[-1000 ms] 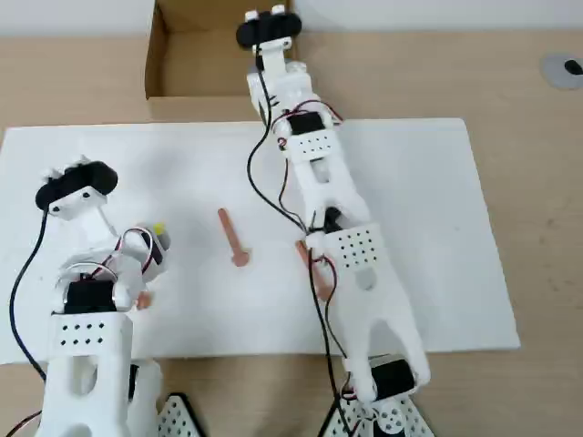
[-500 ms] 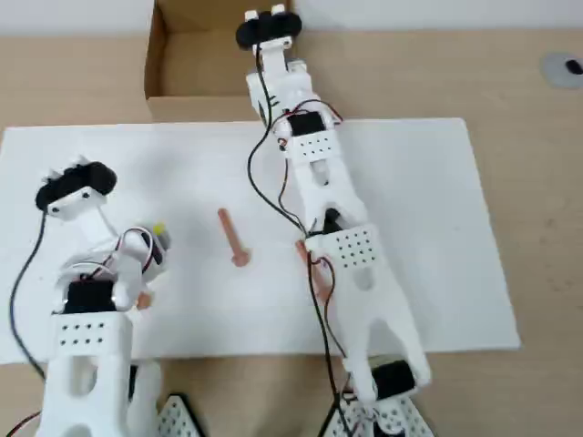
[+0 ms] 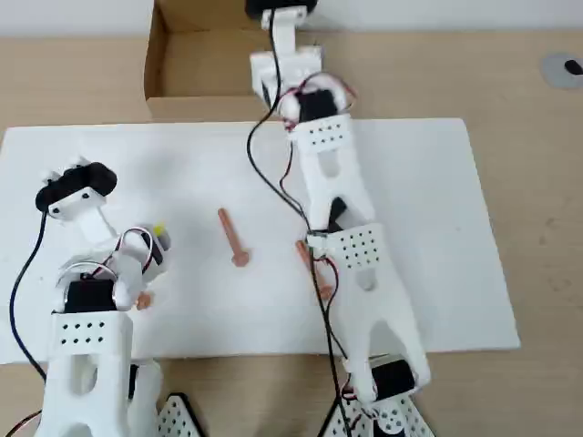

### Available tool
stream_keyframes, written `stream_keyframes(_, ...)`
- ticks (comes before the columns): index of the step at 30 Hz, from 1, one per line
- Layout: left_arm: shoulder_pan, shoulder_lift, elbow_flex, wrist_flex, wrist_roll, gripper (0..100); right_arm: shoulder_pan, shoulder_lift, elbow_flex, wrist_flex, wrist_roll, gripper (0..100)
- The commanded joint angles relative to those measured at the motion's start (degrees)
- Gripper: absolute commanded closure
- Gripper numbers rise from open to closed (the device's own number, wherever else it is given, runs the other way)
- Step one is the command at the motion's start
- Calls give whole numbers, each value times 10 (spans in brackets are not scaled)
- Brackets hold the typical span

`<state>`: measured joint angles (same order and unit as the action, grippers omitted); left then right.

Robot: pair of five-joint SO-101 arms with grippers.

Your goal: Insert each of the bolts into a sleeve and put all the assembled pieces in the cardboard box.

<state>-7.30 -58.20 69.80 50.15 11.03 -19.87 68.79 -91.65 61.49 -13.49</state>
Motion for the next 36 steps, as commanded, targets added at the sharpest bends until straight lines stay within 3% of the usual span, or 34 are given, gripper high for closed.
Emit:
stream_keyframes(1, -6, 2, -37, 29, 4, 833, 0, -165, -38, 192, 11, 626)
stream_keyframes(5, -7, 2, -55, 53, 4, 833, -19, -285, -37, 402, 37, 626)
stream_keyframes(11, -7, 3, -51, 55, 0, 833, -1, -399, 85, 412, 97, 627)
stream_keyframes(23, -7, 120, -54, 20, 0, 836, 22, -772, 837, 388, 100, 627)
stream_keyframes(27, -7, 153, -56, -1, -1, 836, 80, -782, 947, 366, 110, 627)
stream_keyframes(30, -7, 160, -65, -1, -1, 836, 118, -758, 953, 341, 215, 627)
stream_keyframes(36, -7, 160, -62, -3, 15, 836, 118, -632, 916, 317, 337, 627)
